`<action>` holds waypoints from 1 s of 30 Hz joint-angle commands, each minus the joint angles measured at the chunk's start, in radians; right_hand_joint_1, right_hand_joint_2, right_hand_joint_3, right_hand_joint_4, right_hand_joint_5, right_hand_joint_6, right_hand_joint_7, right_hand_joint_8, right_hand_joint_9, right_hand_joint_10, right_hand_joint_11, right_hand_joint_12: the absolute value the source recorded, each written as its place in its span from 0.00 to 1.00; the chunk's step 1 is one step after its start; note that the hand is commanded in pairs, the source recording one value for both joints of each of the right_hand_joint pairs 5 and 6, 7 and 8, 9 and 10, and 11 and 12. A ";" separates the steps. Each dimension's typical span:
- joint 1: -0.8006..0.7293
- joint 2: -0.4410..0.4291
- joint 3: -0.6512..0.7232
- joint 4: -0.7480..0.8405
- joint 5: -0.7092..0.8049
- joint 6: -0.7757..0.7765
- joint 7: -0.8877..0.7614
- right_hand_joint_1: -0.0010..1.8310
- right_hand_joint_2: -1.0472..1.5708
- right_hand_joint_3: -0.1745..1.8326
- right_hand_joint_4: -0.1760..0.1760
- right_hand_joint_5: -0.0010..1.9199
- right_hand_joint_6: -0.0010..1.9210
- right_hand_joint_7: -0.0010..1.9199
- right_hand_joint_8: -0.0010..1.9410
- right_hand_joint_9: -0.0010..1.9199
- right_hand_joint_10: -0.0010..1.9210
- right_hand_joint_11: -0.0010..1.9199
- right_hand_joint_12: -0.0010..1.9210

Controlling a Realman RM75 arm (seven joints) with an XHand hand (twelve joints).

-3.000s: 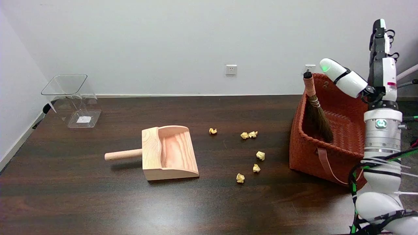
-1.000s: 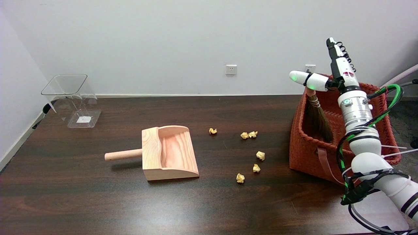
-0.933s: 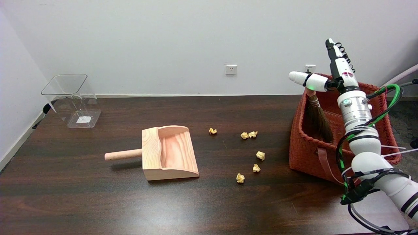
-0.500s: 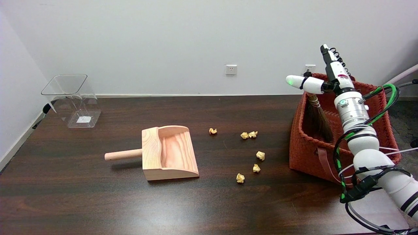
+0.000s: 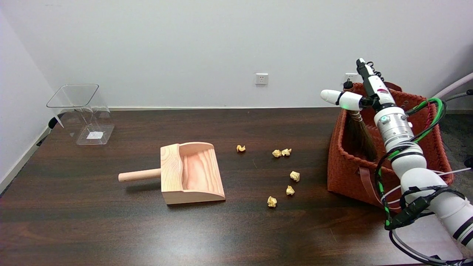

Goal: Pick up the broom.

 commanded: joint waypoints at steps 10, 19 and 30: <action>0.001 -0.001 -0.008 -0.060 0.047 -0.027 -0.013 0.44 0.69 0.00 0.50 0.00 0.00 0.05 0.05 0.00 0.00 0.00 0.00; 0.013 -0.003 -0.003 -0.065 0.047 -0.018 -0.012 0.42 0.75 0.00 0.50 0.00 0.00 0.18 0.18 0.00 0.00 0.00 0.00; 0.021 -0.003 -0.003 -0.066 0.047 -0.018 -0.012 0.42 0.79 0.00 0.50 0.09 0.09 0.41 0.41 0.09 0.09 0.09 0.09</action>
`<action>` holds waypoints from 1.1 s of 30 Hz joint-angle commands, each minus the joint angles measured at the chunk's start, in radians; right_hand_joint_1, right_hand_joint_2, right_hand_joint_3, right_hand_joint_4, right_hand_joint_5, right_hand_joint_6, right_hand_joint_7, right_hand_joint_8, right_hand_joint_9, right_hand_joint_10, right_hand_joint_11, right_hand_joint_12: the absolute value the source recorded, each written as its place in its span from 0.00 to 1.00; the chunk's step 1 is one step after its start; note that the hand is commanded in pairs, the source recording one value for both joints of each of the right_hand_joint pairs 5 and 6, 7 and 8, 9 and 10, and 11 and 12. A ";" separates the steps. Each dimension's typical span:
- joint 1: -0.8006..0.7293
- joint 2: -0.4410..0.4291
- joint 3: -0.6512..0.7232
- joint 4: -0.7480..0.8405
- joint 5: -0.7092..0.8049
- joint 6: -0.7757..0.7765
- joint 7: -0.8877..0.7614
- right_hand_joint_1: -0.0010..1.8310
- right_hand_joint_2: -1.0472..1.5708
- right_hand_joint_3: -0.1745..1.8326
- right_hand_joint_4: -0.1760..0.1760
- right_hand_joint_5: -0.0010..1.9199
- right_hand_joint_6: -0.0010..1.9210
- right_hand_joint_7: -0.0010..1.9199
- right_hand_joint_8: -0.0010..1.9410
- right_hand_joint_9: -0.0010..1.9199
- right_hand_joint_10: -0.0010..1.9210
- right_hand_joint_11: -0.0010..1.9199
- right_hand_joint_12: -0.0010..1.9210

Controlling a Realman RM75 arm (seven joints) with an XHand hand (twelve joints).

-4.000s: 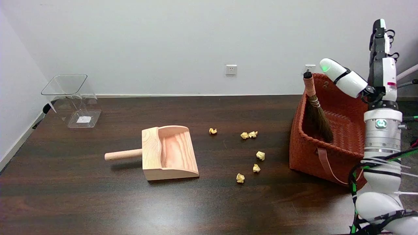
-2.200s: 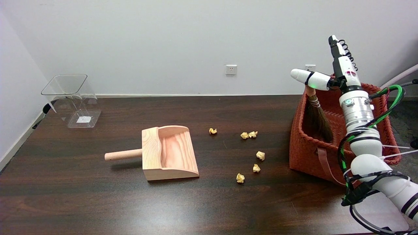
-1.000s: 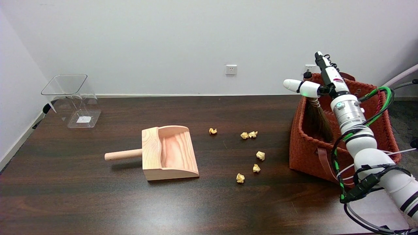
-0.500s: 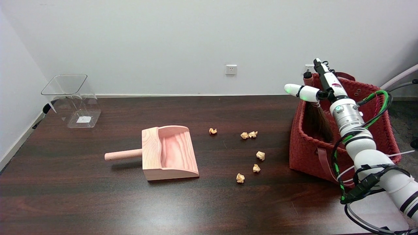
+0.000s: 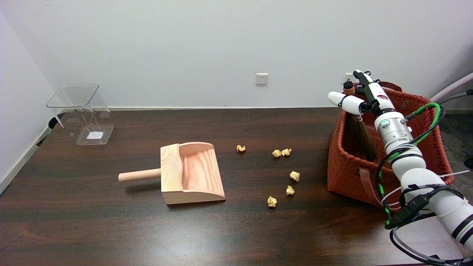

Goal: Pick up the broom.

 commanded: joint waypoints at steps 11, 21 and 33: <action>0.011 -0.004 -0.013 0.000 -0.009 0.072 0.000 0.40 0.84 0.00 0.50 0.59 0.59 0.86 0.85 0.59 0.59 0.59 0.59; 0.011 -0.042 -0.022 0.016 -0.099 0.187 0.001 0.40 0.88 0.00 0.50 0.95 0.95 1.00 0.99 0.95 0.95 0.95 0.95; 0.009 -0.063 -0.047 0.087 -0.258 0.385 0.140 0.45 0.89 0.00 0.50 1.00 1.00 1.00 0.99 1.00 1.00 1.00 1.00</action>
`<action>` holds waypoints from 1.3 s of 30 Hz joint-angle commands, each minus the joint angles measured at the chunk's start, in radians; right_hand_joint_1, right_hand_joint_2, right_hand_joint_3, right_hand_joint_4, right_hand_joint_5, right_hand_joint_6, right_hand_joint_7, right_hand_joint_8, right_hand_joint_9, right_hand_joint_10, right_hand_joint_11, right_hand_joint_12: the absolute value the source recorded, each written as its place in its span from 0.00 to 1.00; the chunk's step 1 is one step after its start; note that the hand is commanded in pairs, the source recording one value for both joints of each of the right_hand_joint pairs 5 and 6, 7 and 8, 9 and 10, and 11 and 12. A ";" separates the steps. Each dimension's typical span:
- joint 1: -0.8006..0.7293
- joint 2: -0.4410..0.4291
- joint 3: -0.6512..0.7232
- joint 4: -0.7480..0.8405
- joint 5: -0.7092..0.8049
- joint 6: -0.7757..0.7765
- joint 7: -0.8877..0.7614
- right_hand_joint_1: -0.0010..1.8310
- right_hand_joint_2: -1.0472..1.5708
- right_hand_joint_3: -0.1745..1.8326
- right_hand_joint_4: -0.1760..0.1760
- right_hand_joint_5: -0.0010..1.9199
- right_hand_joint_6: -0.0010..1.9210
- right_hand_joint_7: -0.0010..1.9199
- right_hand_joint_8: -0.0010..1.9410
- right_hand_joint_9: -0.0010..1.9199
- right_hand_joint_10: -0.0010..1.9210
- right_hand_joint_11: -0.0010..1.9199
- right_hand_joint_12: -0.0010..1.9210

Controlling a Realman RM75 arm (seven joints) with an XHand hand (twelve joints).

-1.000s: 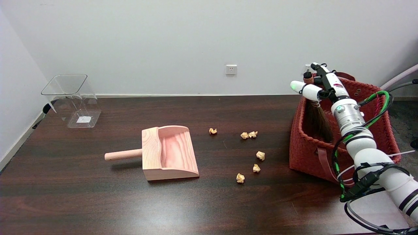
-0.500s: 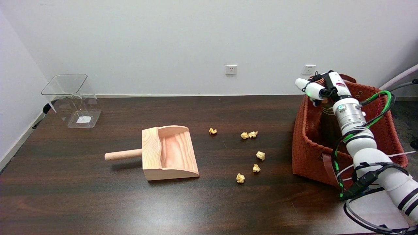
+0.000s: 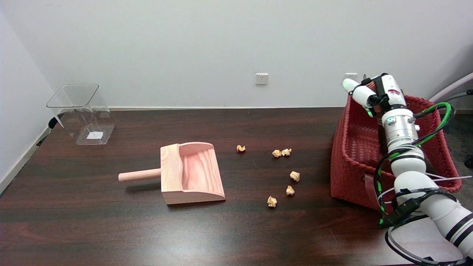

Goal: Pick up the broom.

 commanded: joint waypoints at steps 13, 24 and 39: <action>0.000 -0.054 -0.170 0.264 -0.291 0.533 0.120 0.44 0.94 0.00 0.50 1.00 1.00 1.00 0.99 1.00 1.00 1.00 1.00; 0.024 -0.285 -0.193 0.323 -0.627 0.568 0.084 0.41 1.00 0.00 0.50 1.00 1.00 1.00 0.99 1.00 1.00 1.00 1.00; 0.156 -0.364 -0.437 0.319 -0.792 0.638 0.084 0.41 1.00 0.00 0.50 1.00 1.00 1.00 0.99 1.00 1.00 1.00 1.00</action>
